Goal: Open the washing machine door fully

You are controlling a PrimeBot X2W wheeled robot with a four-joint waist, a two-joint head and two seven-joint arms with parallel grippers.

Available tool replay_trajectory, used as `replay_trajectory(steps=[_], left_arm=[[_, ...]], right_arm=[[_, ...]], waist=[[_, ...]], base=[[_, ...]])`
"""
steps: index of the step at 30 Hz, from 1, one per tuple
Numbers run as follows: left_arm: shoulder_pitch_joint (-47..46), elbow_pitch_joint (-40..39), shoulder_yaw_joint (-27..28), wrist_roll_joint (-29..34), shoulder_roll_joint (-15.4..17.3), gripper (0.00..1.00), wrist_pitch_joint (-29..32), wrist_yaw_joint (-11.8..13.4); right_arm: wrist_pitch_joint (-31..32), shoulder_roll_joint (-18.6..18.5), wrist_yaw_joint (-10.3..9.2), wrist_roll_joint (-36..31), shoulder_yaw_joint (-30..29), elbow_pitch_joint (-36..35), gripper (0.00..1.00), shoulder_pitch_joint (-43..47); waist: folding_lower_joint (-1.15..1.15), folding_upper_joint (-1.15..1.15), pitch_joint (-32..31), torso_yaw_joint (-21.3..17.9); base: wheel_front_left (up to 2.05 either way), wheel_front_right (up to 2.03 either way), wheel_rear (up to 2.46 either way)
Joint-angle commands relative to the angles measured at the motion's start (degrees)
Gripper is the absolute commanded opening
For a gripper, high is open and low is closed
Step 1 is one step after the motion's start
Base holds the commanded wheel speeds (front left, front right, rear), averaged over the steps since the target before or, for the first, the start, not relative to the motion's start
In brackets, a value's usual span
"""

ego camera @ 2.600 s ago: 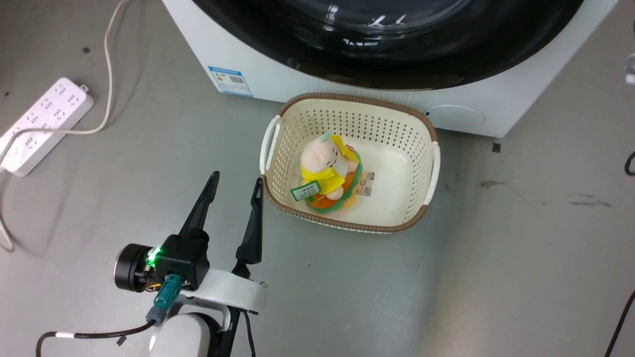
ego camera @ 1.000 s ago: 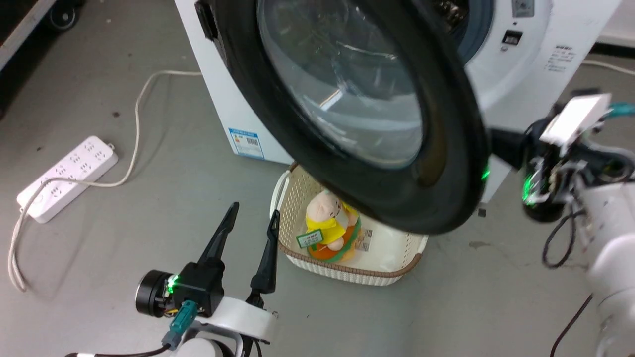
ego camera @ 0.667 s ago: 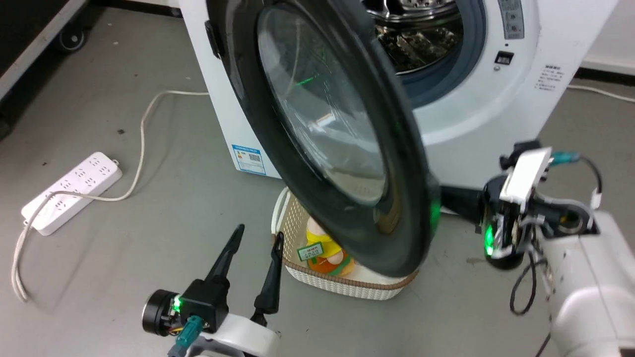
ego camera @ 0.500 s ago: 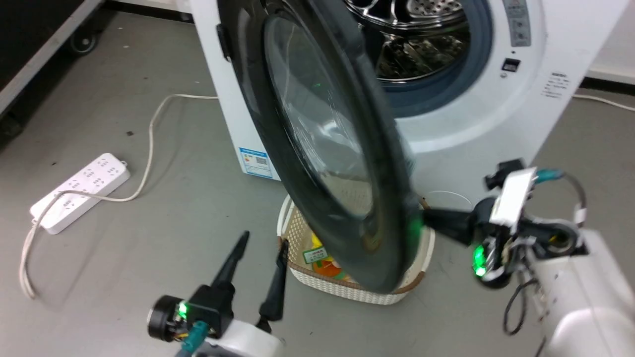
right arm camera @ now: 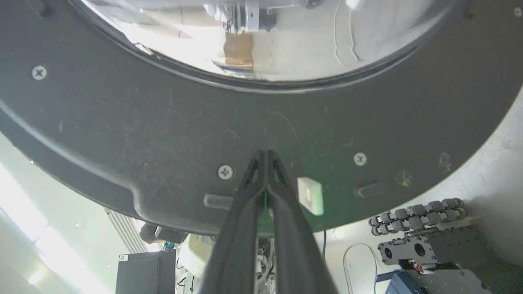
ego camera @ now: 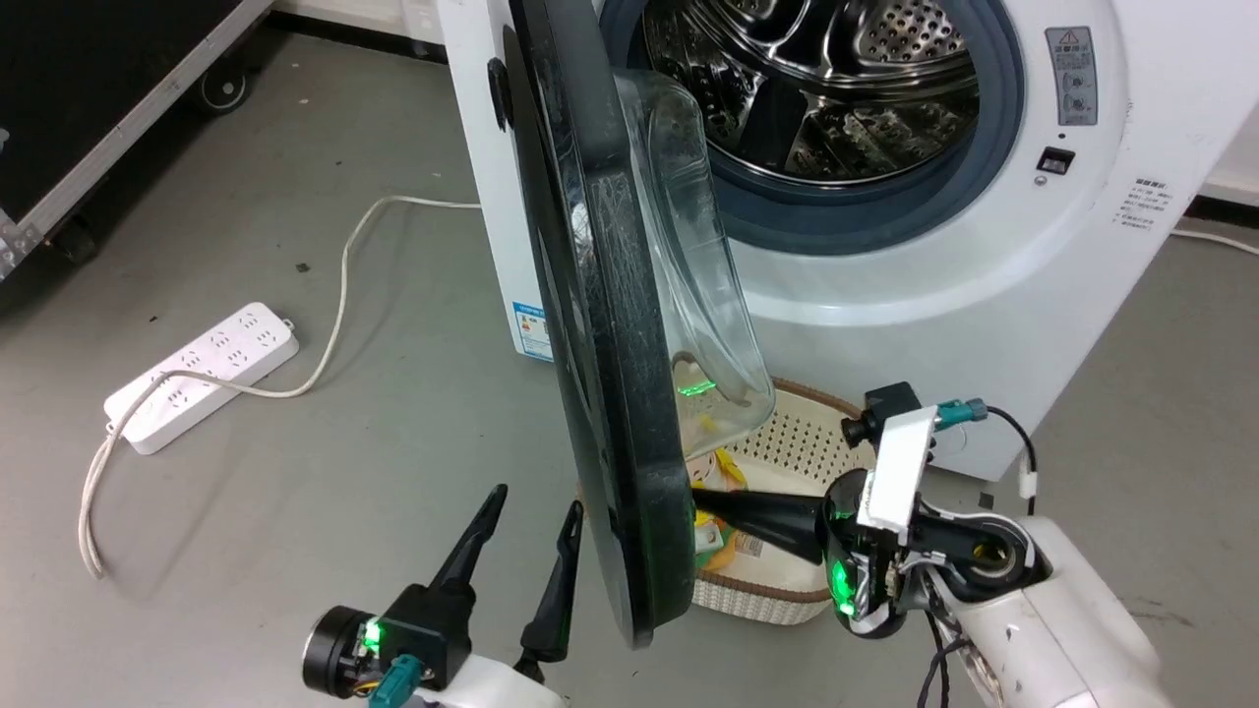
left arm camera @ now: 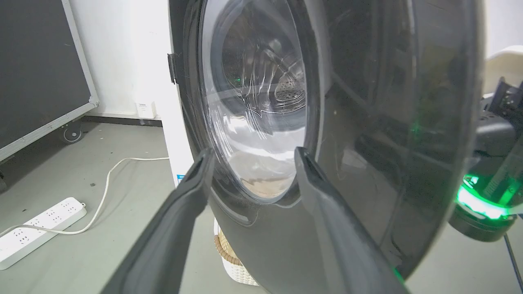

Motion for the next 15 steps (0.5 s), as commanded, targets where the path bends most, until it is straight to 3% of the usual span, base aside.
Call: replay_trajectory(steps=[1, 2, 3, 10, 15], left_arm=[[1.01, 0.02, 0.47, -0.13, 0.09, 1.00, -0.32, -0.03], [1.01, 0.02, 0.47, -0.13, 0.09, 1.00, -0.32, -0.03], [1.11, 0.01, 0.85, -0.06, 0.09, 1.00, -0.32, 0.01], [1.57, -0.18, 2.56, 0.40, 0.09, 1.00, -0.32, -0.12], [1.84, -0.38, 4.41, 0.42, 0.09, 1.00, -0.32, -0.18]], right_arm=[[-2.25, 0.14, 0.07, -0.54, -0.07, -0.61, 0.78, 0.79], [-2.25, 0.14, 0.07, -0.54, -0.07, -0.61, 0.78, 0.79], [-3.46, -0.03, 0.07, -1.14, -0.11, -0.84, 1.00, 0.83], [-15.37, -4.65, 0.07, -6.69, -3.42, -7.35, 1.00, 2.58], [-31.43, -11.16, 0.07, -19.78, -3.67, -19.57, 1.00, 7.11]], waist=[[0.00, 0.00, -0.41, -0.31], [0.00, 0.00, -0.41, -0.31], [0.00, 0.00, -0.57, -0.61], [0.00, 0.00, -2.52, -3.57], [0.00, 0.00, -3.88, -5.85]], base=[[0.00, 0.00, 0.00], [0.00, 0.00, 0.00], [0.00, 0.00, 0.00], [0.00, 0.00, 0.00], [0.00, 0.00, 0.00]])
